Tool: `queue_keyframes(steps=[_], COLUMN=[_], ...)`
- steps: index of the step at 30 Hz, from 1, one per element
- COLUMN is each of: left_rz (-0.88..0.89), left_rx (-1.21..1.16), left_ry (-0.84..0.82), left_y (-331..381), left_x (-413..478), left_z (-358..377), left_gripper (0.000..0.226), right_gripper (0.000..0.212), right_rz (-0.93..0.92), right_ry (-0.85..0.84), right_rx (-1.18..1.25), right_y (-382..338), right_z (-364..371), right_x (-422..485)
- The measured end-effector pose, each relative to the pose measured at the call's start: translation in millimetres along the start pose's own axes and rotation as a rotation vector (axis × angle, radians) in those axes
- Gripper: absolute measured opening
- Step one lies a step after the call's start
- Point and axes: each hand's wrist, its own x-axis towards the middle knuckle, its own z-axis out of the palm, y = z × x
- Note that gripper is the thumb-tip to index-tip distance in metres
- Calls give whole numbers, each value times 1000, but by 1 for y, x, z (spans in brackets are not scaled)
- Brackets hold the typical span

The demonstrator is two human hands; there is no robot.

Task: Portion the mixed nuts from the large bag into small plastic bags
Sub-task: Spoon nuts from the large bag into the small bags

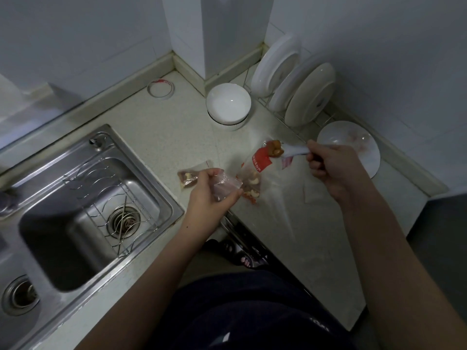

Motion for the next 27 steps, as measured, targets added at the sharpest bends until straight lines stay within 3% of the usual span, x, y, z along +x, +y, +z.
queue_keyframes(steps=[8,13,23,27], left_rz=[17,71,220,236], left_rx=[-24,-10,48,52], left_ry=[17,10,-24,-33], left_y=[6,8,18,18], left_x=[1,-2,-6,-7], left_z=[3,0,-5,-6], left_gripper=[71,67,63,68], right_gripper=[19,21,26,38], right_rz=[53,40,-142,-231], right_ry=[32,-7,-178,-206], right_rx=[90,112,-188,-340], right_y=[7,2,-11,-10], right_z=[3,6,30,38], right_x=[-8,-20,-63,-73])
